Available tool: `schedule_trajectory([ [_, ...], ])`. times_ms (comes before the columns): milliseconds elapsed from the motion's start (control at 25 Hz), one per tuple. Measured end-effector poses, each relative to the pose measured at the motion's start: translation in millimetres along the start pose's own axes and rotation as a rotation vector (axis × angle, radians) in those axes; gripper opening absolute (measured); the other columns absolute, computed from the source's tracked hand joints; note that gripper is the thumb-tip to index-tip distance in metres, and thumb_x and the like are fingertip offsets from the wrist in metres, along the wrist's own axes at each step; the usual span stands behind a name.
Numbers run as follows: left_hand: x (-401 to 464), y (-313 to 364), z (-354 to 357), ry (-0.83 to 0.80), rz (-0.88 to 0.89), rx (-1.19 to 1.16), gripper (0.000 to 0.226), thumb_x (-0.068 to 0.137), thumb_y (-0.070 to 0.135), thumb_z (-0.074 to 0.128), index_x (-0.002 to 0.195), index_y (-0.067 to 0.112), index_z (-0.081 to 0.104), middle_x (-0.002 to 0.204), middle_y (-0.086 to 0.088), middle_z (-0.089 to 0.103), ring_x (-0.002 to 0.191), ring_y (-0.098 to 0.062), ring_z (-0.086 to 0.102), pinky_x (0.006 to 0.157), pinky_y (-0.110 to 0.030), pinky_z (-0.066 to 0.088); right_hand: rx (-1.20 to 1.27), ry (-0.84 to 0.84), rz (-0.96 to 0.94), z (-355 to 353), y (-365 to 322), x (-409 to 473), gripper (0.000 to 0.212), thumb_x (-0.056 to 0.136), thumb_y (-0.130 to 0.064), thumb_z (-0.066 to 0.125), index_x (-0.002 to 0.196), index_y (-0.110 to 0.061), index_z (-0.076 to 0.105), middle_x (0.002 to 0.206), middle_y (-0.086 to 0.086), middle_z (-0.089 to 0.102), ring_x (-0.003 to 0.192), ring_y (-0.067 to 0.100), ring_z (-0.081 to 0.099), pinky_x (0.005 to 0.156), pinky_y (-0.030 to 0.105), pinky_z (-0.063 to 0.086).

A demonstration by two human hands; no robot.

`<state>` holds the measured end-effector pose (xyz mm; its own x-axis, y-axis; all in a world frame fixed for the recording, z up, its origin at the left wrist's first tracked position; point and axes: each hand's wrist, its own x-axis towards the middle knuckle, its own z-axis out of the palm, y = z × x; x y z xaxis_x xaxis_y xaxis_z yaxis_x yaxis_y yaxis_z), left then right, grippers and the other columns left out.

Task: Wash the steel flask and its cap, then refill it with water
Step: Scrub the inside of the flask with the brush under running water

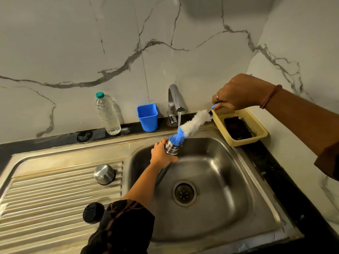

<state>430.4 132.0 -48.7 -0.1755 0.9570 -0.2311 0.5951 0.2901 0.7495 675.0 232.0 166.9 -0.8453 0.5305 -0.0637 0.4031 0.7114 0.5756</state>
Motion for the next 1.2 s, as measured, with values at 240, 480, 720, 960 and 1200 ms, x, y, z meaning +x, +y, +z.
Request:
schedule_trajectory([
  [240,0,3,11,0.002,-0.01,0.081,0.092,0.061,0.026,0.086,0.141,0.031,0.041,0.129,-0.006,0.048,0.124,-0.03,0.042,0.105,-0.057,0.038,0.175,-0.363,0.115,-18,7,18,0.034,0.095,-0.052,0.041,0.099,-0.032,0.068,0.085,-0.008,0.068,0.072,0.01,0.057,0.053,0.021,0.032],
  [480,2,4,10,0.017,-0.038,0.097,0.092,0.065,0.023,0.086,0.143,0.032,0.039,0.134,-0.006,0.045,0.129,-0.03,0.037,0.106,-0.059,0.036,0.408,-0.548,0.155,-27,7,36,0.031,0.094,-0.049,0.047,0.084,-0.024,0.063,0.065,-0.011,0.053,0.061,0.004,0.046,0.056,0.021,0.032],
  [720,9,5,6,-0.013,-0.024,0.074,0.093,0.059,0.024,0.086,0.141,0.033,0.042,0.128,-0.004,0.049,0.124,-0.029,0.042,0.105,-0.055,0.037,-0.151,0.016,-0.186,0,15,12,0.016,0.089,-0.029,0.063,0.102,-0.02,0.063,0.081,-0.002,0.066,0.071,0.016,0.06,0.069,0.029,0.043],
  [960,8,9,7,0.017,-0.044,0.049,0.091,0.061,0.022,0.085,0.14,0.03,0.042,0.128,-0.005,0.048,0.123,-0.029,0.041,0.105,-0.054,0.038,-0.172,0.266,-0.312,15,13,5,0.025,0.089,-0.016,0.054,0.109,-0.014,0.068,0.071,0.003,0.059,0.052,0.017,0.052,0.046,0.022,0.031],
  [1200,0,16,18,0.061,-0.033,0.084,0.088,0.066,0.022,0.084,0.142,0.032,0.04,0.131,-0.004,0.043,0.126,-0.027,0.037,0.105,-0.056,0.036,0.224,-0.391,0.06,-19,14,29,0.031,0.098,-0.043,0.04,0.115,-0.032,0.064,0.094,-0.012,0.065,0.075,0.006,0.054,0.054,0.018,0.03],
])
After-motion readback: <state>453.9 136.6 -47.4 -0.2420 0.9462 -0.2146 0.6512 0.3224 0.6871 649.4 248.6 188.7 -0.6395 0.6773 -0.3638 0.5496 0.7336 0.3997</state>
